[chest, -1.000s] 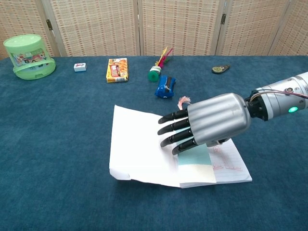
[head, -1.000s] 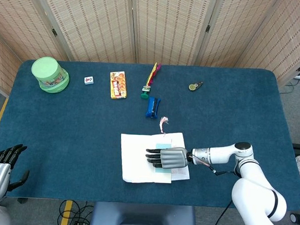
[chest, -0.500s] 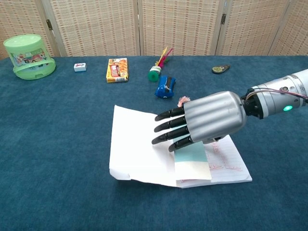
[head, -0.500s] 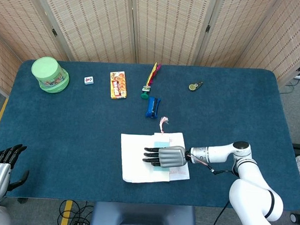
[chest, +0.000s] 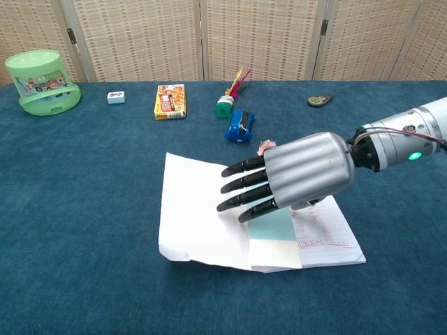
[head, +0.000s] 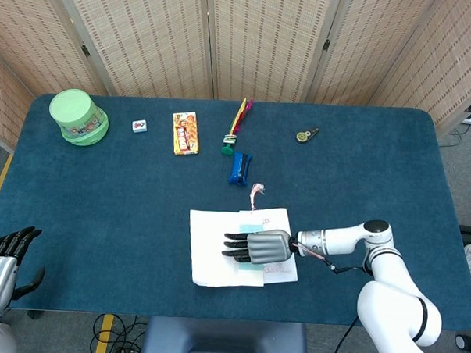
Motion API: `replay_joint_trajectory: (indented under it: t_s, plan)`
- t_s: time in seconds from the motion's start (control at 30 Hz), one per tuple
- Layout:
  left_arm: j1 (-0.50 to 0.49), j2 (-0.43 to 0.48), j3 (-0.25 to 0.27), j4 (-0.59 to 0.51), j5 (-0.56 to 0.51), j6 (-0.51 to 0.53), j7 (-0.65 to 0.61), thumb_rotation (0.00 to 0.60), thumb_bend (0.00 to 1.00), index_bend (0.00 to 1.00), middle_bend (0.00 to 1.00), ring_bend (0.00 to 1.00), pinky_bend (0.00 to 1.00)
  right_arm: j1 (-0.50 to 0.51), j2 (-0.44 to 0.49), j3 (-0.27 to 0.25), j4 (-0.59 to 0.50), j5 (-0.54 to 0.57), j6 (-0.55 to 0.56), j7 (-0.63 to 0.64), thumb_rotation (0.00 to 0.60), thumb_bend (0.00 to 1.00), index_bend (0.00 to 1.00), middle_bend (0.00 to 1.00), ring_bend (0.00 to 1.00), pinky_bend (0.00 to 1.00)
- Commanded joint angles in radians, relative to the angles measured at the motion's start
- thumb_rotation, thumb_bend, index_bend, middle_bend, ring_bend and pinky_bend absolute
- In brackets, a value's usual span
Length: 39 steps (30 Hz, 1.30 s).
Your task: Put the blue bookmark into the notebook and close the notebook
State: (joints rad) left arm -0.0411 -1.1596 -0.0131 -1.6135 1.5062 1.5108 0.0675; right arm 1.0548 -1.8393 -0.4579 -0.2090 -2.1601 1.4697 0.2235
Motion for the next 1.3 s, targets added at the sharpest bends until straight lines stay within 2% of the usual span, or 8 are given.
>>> replay_joint_trajectory:
  t_s: [0.03,0.23,0.37,0.63,0.83,1.03,1.13,1.3]
  plan:
    - [0.0,0.0,0.0,0.001,0.0,0.0,-0.003,0.6,0.39,0.17,0.15,0.16,0.18,-0.002,0.0,-0.003,0.002,0.001,0.0,-0.004,0.6,0.21,0.13,0.0,0.0,0.0]
    - [-0.001,-0.001,0.0,0.002,0.002,-0.001,-0.004,0.6,0.39,0.17,0.15,0.16,0.18,-0.012,0.006,0.002,0.003,0.017,-0.006,-0.011,0.6,0.21,0.13,0.0,0.0,0.0]
    - [-0.002,0.0,-0.001,0.002,0.003,-0.001,-0.005,0.6,0.39,0.17,0.15,0.16,0.18,-0.031,0.024,0.039,-0.008,0.065,0.002,-0.008,0.6,0.23,0.13,0.0,0.0,0.0]
    - [-0.007,0.003,-0.004,-0.008,0.012,-0.001,-0.003,0.6,0.39,0.17,0.15,0.16,0.18,-0.057,0.085,0.108,-0.125,0.134,0.103,-0.014,0.6,0.53,0.18,0.02,0.0,0.0]
    - [-0.01,0.009,-0.003,-0.021,0.022,0.002,0.001,0.6,0.39,0.17,0.15,0.16,0.18,-0.065,0.176,0.097,-0.343,0.117,0.113,-0.074,0.6,0.66,0.27,0.02,0.0,0.0]
    - [-0.011,0.018,0.0,-0.037,0.033,0.005,0.001,0.6,0.39,0.17,0.15,0.16,0.18,-0.065,0.285,0.068,-0.616,0.085,0.031,-0.198,0.6,0.78,0.3,0.02,0.0,0.0]
    - [-0.011,0.024,0.004,-0.046,0.039,0.004,-0.007,0.6,0.39,0.17,0.15,0.16,0.18,-0.07,0.335,0.066,-0.737,0.081,-0.011,-0.252,0.6,0.81,0.31,0.02,0.0,0.0]
    - [-0.014,0.028,0.006,-0.056,0.047,0.002,-0.004,0.6,0.39,0.17,0.15,0.16,0.18,-0.092,0.371,0.061,-0.845,0.077,-0.069,-0.303,0.6,0.81,0.32,0.01,0.0,0.0]
